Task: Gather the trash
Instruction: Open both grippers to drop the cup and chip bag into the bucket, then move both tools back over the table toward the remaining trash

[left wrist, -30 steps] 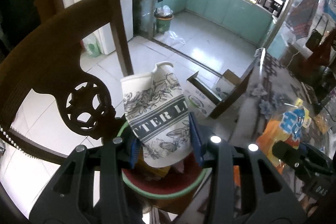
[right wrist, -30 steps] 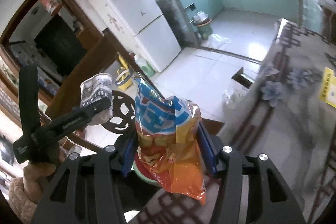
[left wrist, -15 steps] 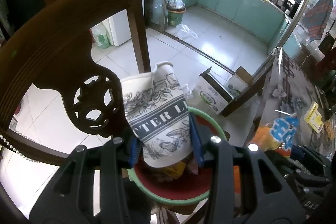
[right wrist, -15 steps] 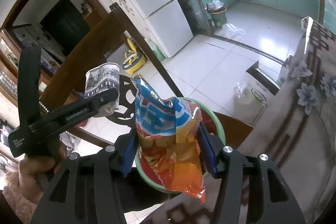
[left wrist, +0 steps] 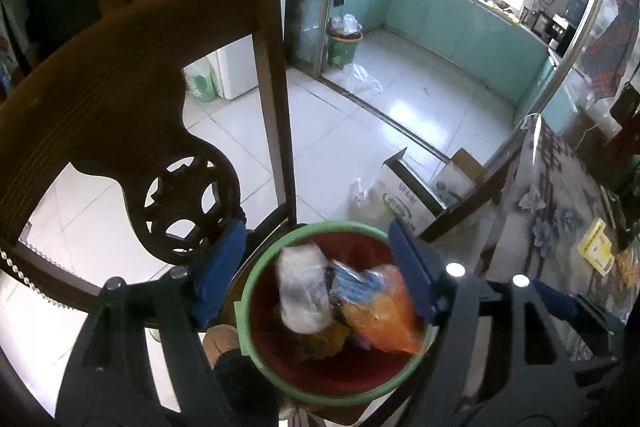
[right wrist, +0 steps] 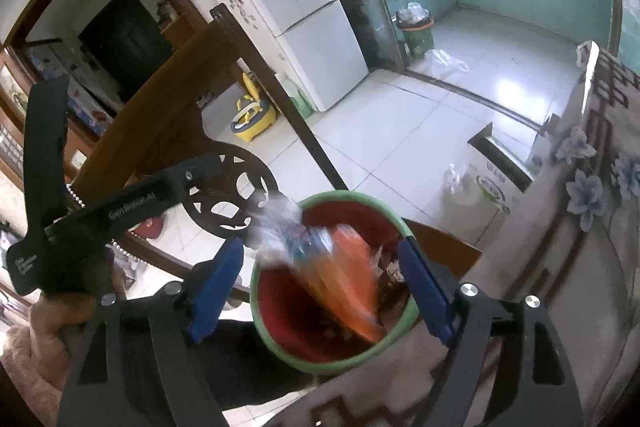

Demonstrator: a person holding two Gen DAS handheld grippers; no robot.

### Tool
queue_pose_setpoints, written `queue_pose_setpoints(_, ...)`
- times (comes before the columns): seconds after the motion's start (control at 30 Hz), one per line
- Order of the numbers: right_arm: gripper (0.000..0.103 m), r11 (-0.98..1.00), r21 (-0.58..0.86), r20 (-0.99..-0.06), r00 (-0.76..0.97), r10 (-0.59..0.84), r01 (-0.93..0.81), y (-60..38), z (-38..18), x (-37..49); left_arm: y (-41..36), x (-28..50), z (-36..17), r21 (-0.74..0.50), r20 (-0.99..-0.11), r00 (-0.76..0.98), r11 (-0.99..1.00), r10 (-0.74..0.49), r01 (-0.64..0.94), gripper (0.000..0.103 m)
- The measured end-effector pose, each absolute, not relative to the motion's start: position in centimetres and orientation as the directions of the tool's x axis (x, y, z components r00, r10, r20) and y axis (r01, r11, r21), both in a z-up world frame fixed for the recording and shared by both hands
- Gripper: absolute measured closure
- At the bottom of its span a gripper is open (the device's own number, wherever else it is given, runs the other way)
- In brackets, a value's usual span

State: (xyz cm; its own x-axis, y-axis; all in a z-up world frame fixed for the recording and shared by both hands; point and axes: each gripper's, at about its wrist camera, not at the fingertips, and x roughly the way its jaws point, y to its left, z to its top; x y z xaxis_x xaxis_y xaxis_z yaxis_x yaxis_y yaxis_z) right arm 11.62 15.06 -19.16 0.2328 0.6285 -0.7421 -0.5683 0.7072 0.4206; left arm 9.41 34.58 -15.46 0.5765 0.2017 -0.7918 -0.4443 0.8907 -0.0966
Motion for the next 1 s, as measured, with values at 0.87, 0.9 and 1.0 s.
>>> queue_pose_setpoints(0.87,0.013,0.902,0.254,-0.836,0.548,0.023,0.350,-37.2,-19.9,7.8,15.2,10.4,-15.2,-0.128,-0.753,0.657,0.977,0.016,-0.170,0.013)
queue_pose_setpoints(0.9,0.012,0.889,0.265,-0.838,0.546,0.020,0.374,-38.7,-20.3,8.4,13.8,10.9,-15.0,-0.148,-0.754,0.657,0.978,-0.014,-0.148,0.012)
queue_pose_setpoints(1.0,0.010,0.861,0.284,-0.864,0.502,0.039,0.423,-41.5,-22.5,10.2,9.4,12.8,-14.2,-0.176,-0.744,0.662,0.982,-0.086,-0.071,0.010)
